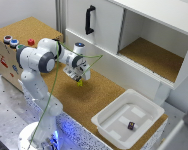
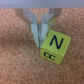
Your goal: Push the yellow block towards the right
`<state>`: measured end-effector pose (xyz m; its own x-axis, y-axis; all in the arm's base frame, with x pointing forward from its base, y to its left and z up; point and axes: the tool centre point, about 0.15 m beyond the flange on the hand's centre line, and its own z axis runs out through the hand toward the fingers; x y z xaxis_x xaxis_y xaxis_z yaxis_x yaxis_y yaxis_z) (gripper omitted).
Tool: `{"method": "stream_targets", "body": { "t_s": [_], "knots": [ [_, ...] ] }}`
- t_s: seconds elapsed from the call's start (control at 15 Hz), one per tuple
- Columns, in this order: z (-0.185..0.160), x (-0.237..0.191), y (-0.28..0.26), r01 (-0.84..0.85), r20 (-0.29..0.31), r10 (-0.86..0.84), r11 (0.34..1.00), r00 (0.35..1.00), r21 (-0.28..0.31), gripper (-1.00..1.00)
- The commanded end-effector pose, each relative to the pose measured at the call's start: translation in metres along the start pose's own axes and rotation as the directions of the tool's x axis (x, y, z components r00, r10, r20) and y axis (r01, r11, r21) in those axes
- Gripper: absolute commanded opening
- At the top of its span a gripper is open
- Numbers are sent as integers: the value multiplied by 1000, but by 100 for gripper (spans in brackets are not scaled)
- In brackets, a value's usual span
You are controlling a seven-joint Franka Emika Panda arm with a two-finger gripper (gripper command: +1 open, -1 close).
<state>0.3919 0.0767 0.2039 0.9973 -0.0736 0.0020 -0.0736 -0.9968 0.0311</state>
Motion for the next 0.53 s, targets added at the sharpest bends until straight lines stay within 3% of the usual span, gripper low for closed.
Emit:
{"method": "stream_targets", "body": {
  "t_s": [0.0,0.47],
  "knots": [
    [-13,-34,7,52,-30,-51,998,998,23,-100],
    [8,-52,35,18,6,-18,1000,1000,-3,-100]
  ]
}}
